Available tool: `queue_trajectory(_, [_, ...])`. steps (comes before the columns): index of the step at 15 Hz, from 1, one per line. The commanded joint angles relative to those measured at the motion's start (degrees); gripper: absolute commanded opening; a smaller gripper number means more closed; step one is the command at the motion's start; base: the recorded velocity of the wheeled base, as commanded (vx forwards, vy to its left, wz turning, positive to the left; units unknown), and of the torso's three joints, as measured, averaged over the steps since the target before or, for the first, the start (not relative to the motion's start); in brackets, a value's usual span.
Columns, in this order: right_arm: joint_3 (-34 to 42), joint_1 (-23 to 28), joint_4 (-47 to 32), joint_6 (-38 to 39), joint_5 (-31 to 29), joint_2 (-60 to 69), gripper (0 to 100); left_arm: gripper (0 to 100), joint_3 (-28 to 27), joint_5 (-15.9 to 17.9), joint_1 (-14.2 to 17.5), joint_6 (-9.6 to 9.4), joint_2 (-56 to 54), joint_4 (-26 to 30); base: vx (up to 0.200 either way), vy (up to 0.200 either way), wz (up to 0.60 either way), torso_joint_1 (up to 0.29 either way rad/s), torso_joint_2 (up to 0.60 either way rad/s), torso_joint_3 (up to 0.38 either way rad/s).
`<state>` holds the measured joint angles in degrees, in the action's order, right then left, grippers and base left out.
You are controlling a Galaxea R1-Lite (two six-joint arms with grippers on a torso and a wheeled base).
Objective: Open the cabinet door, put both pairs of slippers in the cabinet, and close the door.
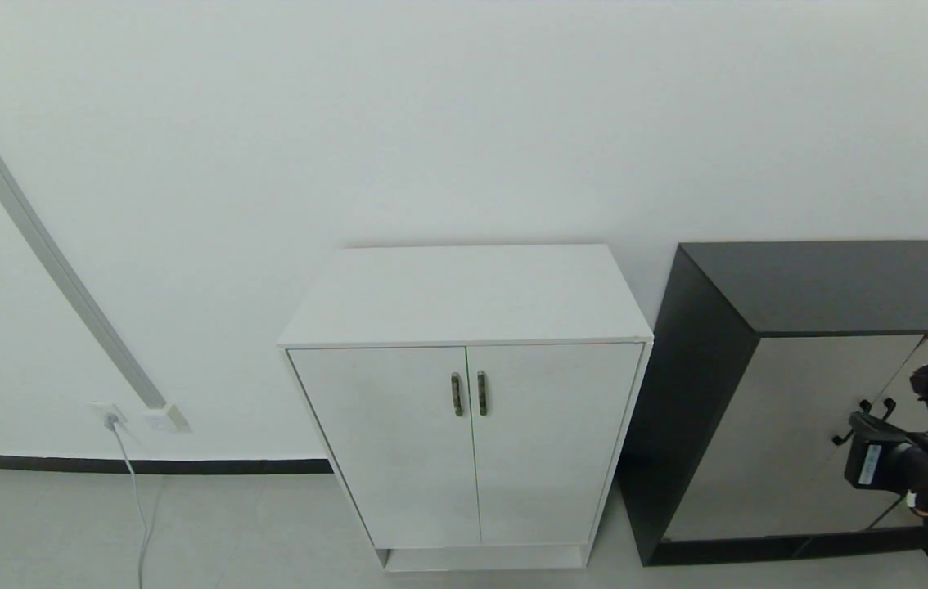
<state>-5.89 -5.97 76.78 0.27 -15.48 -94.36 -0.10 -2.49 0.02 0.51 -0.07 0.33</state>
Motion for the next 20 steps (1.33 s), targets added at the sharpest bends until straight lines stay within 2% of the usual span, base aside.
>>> queue_trajectory(1, [3.4,5.3,-0.1,-0.5,1.0,6.0,0,0,0.0,0.0,0.1,0.02,0.1,0.0,0.000,0.000,0.00,0.000,0.00,0.000])
queue_trajectory(3, [5.9,8.5,-1.7,-0.6,4.8,12.0,0,0,0.0,0.0,0.1,0.02,0.1,0.0,0.000,0.000,0.00,0.000,0.00,0.000])
queue_trajectory(5, [5.9,9.8,-7.5,-0.7,5.9,18.2,0,0,0.0,0.0,0.1,0.02,0.1,0.0,0.000,0.000,0.00,0.000,0.00,0.000])
queue_trajectory(9, [5.9,9.8,-25.2,-0.8,9.2,33.2,0,0,0.0,0.0,0.1,0.02,0.1,0.0,0.000,0.000,0.00,0.000,0.00,0.000])
queue_trajectory(14, [5.9,9.7,-41.6,-0.7,10.7,47.1,0,0,0.0,0.0,0.1,0.02,0.1,0.0,0.000,0.000,0.00,0.000,0.00,0.000])
queue_trajectory(20, [5.8,9.3,-57.3,-2.4,15.8,61.2,0,0,0.0,0.1,0.1,-0.07,0.1,0.0,0.000,0.000,0.00,0.000,0.00,0.000])
